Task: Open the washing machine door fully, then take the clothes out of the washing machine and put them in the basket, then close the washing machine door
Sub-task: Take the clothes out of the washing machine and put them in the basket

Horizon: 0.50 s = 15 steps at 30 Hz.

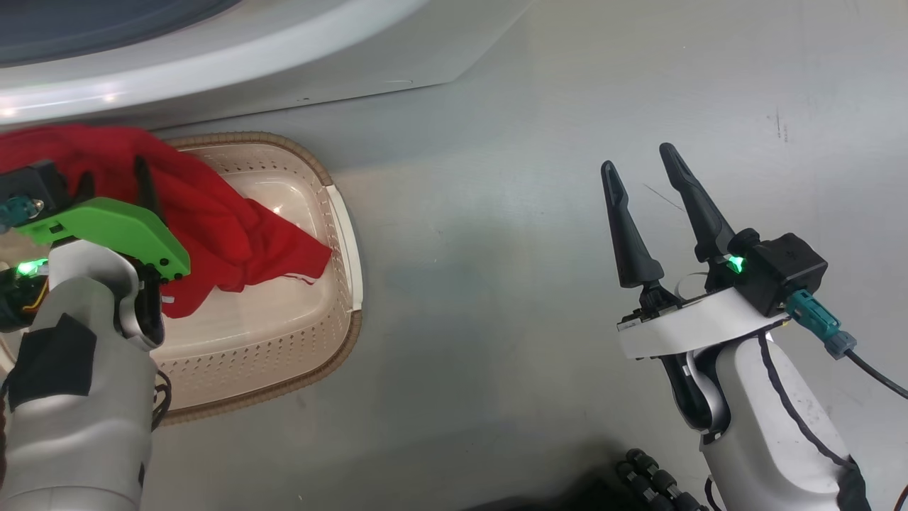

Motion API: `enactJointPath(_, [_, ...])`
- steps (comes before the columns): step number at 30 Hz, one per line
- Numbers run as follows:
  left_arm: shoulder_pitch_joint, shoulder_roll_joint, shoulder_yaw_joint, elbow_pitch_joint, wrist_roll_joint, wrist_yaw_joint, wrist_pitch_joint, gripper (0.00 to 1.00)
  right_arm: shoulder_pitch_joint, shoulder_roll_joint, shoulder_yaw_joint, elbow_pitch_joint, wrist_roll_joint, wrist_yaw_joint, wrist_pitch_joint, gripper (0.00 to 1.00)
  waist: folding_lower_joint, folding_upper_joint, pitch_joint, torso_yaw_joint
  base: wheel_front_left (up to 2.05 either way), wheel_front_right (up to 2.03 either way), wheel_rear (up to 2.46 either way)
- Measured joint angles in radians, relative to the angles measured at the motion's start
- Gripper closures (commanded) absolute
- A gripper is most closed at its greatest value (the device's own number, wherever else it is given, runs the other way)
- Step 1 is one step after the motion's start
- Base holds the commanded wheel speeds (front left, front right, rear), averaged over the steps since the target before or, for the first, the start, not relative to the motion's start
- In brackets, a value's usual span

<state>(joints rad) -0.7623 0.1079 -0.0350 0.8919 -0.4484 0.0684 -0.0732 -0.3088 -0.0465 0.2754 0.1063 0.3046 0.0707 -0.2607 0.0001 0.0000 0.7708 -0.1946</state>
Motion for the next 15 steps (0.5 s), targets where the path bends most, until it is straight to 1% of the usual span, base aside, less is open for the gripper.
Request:
enactJointPath(1, [-0.005, 0.001, 0.001, 0.007, 0.0, 0.0, -0.005, 0.56, -0.001, 0.0, 0.0, 0.0, 0.0, 0.0, 0.0, 0.0, 0.0, 0.0, 0.001, -0.001, 0.0, 0.0, 0.0])
enactJointPath(3, [-0.015, 0.003, 0.001, 0.017, 0.0, 0.0, -0.015, 1.0, -0.004, 0.0, 0.0, 0.001, 0.0, 0.0, 0.0, 0.0, 0.0, 0.0, 0.002, -0.001, 0.0, 0.0, 0.0])
enactJointPath(8, [-0.029, 0.003, -0.001, 0.046, 0.0, 0.0, -0.036, 1.0, -0.011, 0.0, -0.002, 0.004, 0.0, 0.0, 0.0, 0.0, 0.0, 0.0, 0.002, 0.0, 0.0, 0.0, 0.0])
enactJointPath(15, [-0.032, -0.002, -0.012, 0.082, 0.009, -0.005, -0.111, 1.0, -0.012, 0.0, -0.01, 0.011, 0.0, 0.0, 0.0, 0.0, 0.0, 0.0, -0.008, 0.013, 0.0, 0.0, 0.0])
